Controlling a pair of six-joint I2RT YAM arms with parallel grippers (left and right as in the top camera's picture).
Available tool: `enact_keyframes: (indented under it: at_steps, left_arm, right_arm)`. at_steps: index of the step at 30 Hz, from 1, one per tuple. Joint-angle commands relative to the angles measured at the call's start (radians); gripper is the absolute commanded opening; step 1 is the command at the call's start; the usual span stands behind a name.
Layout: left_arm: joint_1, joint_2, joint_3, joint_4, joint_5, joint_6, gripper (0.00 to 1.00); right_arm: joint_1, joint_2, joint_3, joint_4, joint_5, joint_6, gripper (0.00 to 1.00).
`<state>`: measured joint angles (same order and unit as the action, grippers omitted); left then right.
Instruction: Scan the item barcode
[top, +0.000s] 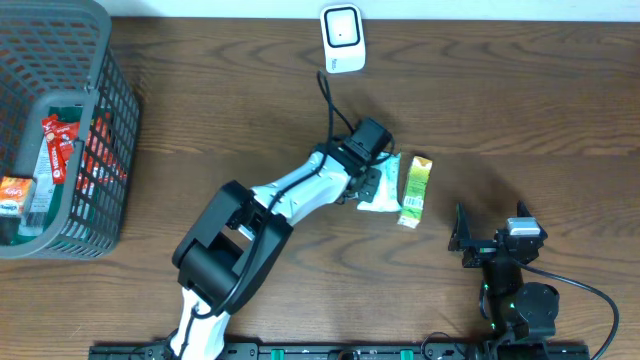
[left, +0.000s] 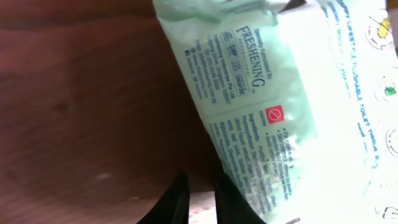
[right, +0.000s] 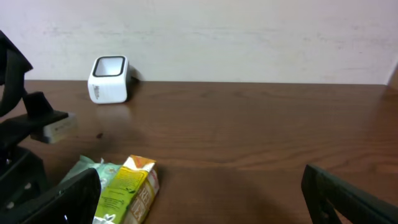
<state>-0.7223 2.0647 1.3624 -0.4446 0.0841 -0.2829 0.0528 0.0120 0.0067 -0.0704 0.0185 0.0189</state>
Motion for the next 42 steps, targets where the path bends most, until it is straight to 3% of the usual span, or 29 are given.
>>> enact_keyframes:
  at_steps: [1,4,16,22,25,27,28,30,33,36,42]
  left_arm:
    - [-0.03,0.017,-0.017,0.006,0.018,0.0,0.17]
    - [-0.05,0.017,-0.017,0.013,0.019,-0.009,0.21]
    - [-0.075,0.017,-0.013,0.069,0.057,-0.036,0.21]
    - [-0.047,-0.074,0.05,-0.028,-0.056,-0.035,0.22]
    - [-0.006,-0.159,0.078,-0.085,-0.08,-0.035,0.31]
    - [0.042,-0.226,0.109,-0.145,-0.082,-0.035,0.33]
    - [0.072,-0.255,0.127,-0.175,-0.082,-0.026,0.37]
    - [0.183,-0.34,0.208,-0.283,-0.082,0.016,0.57]
    - [0.33,-0.418,0.303,-0.382,-0.108,0.032,0.69]
    - [0.502,-0.486,0.367,-0.416,-0.112,0.032,0.76]
    - [0.873,-0.577,0.383,-0.407,-0.111,0.027,0.77]
  right_arm:
    - [-0.005,-0.006,-0.002,-0.003,-0.001,0.002,0.99]
    - [-0.005,-0.006,-0.002,-0.003,-0.001,0.002,0.99]
    - [-0.005,-0.006,-0.002,-0.003,-0.001,0.002,0.99]
    - [-0.005,-0.006,-0.002,-0.003,-0.001,0.002,0.99]
    - [-0.005,-0.006,-0.002,-0.003,-0.001,0.002,0.99]
    - [-0.005,-0.006,-0.002,-0.003,-0.001,0.003,0.99]
    - [-0.005,-0.006,-0.002,-0.003,-0.001,0.002,0.99]
    - [-0.005,-0.006,-0.002,-0.003,-0.001,0.002,0.99]
    - [-0.005,-0.006,-0.002,-0.003,-0.001,0.002,0.99]
    - [-0.005,-0.006,-0.002,-0.003,-0.001,0.002,0.99]
    - [-0.005,-0.006,-0.002,-0.003,-0.001,0.002,0.99]
